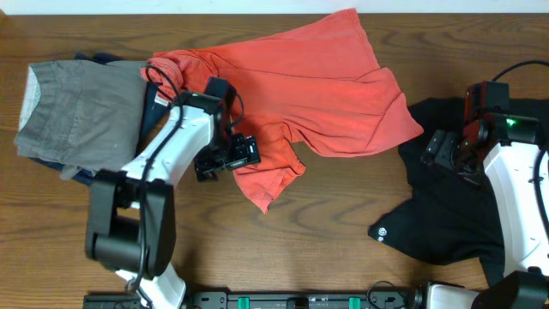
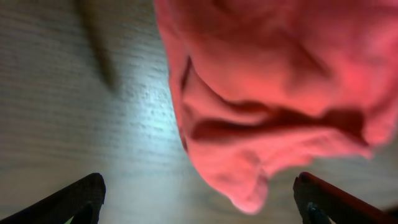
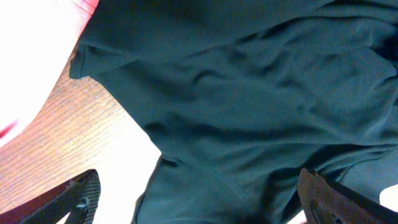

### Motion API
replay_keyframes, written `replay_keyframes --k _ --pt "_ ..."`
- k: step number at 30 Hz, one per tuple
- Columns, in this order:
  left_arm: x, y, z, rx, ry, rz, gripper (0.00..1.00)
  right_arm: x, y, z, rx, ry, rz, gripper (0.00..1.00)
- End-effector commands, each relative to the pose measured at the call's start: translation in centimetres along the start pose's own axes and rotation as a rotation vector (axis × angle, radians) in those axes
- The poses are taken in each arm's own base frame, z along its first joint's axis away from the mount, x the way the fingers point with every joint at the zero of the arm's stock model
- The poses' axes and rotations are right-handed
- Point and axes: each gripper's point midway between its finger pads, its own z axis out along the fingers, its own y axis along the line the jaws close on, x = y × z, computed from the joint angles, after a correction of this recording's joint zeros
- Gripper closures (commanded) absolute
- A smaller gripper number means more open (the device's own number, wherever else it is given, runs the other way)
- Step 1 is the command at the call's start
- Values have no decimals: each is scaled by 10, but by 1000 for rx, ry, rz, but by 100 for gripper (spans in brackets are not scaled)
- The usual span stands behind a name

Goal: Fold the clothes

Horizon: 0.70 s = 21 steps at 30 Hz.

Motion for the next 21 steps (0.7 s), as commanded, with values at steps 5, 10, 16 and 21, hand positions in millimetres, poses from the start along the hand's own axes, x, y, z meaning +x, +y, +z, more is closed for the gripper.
replay_keyframes --k 5,10,16,21 --pt "-8 1 29 -13 33 -53 14 2 -3 3 7 12 -2 1" --pt "-12 -6 38 1 25 -34 34 1 -3 3 6 10 -1 1" --pt "-5 -11 43 -12 41 -12 78 1 -3 3 6 10 -1 1" --pt "14 0 41 -60 117 -9 94 1 -3 3 5 8 -1 1"
